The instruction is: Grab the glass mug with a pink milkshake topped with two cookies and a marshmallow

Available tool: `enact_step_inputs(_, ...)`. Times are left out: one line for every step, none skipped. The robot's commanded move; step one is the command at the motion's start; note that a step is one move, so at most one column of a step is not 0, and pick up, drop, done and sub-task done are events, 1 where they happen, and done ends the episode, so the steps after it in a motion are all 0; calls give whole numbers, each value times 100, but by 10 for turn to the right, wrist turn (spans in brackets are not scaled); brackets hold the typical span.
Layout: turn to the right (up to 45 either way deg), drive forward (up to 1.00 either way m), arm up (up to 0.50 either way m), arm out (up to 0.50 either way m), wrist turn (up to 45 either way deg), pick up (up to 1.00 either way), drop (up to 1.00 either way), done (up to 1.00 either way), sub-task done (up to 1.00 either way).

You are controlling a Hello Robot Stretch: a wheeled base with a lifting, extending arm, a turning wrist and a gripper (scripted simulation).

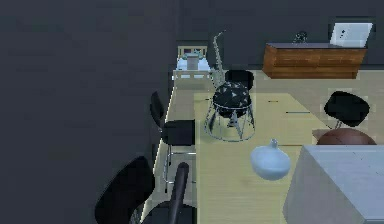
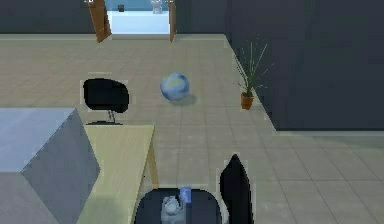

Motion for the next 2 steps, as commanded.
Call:
enact_step_inputs(0, 0, 16, 0, 0, 0, 0, 0, 0)
enact_step_inputs(0, 0, 0, 8, 0, 0, 0, 0, 0)
